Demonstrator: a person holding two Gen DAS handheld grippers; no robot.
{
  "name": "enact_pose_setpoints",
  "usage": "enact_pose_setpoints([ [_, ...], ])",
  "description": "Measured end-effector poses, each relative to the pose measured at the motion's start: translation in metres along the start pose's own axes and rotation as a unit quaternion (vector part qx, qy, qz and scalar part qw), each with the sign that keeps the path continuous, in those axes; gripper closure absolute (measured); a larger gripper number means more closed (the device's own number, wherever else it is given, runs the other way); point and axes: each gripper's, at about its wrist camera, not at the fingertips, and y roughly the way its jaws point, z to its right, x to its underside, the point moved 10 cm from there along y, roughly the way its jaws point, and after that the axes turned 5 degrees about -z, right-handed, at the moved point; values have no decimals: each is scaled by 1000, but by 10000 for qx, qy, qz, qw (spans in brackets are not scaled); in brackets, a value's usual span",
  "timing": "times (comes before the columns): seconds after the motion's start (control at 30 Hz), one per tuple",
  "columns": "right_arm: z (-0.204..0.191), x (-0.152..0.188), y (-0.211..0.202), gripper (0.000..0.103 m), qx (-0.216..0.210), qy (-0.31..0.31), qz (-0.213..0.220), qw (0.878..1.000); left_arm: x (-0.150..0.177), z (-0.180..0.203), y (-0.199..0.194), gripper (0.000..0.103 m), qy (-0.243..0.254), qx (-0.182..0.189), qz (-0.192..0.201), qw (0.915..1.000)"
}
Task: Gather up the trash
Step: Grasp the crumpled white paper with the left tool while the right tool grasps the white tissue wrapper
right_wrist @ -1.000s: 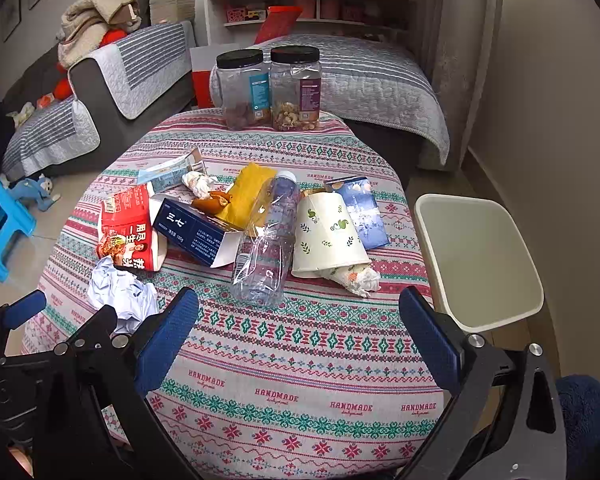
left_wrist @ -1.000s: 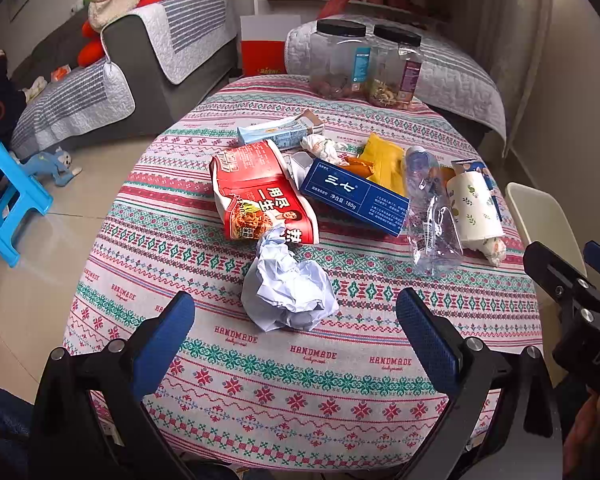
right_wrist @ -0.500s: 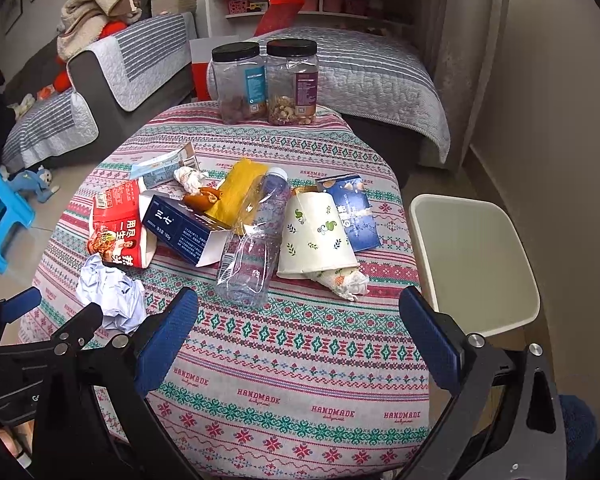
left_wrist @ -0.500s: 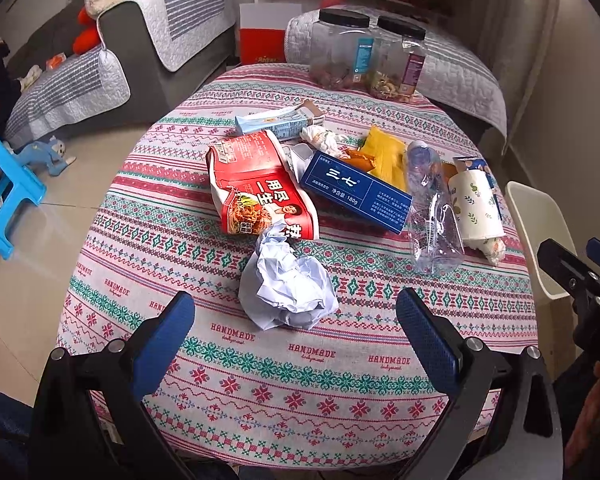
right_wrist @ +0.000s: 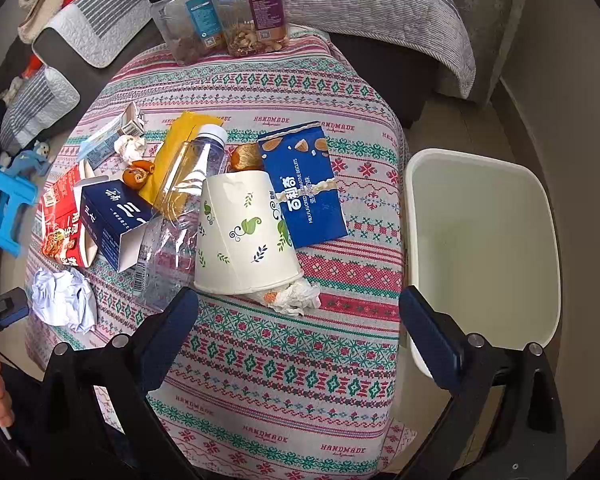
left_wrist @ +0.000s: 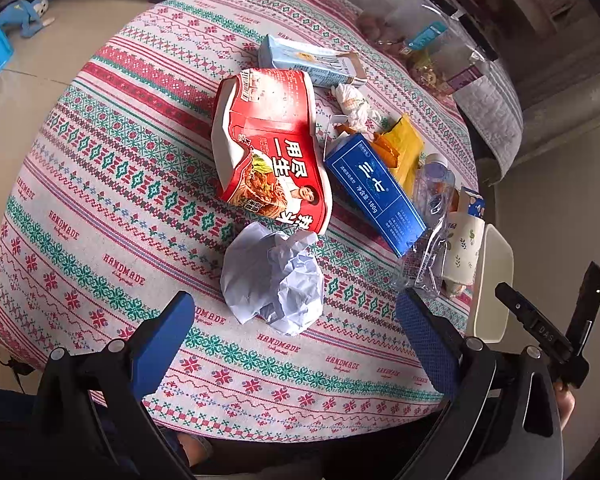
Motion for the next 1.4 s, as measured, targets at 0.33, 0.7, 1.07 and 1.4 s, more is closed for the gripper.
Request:
enact_pose_setpoints([
  [0.33,12,-16,26,7,-397,446,-278,9978,-7,0,22,6,61,211,-47,9997],
  [0.7,-41,-18,52,41,-297,-470,-387,9977,14,2,50,62,458,-152,-37,9988],
  [1.07,-35,-12,38,96,-666,-160,-239,9974,25,-1,26,84,309,447,95,9985],
  [1.4,-36,19,58,49,74,-663,-611,9959,71,28,41,84,658,681,-329,9950],
])
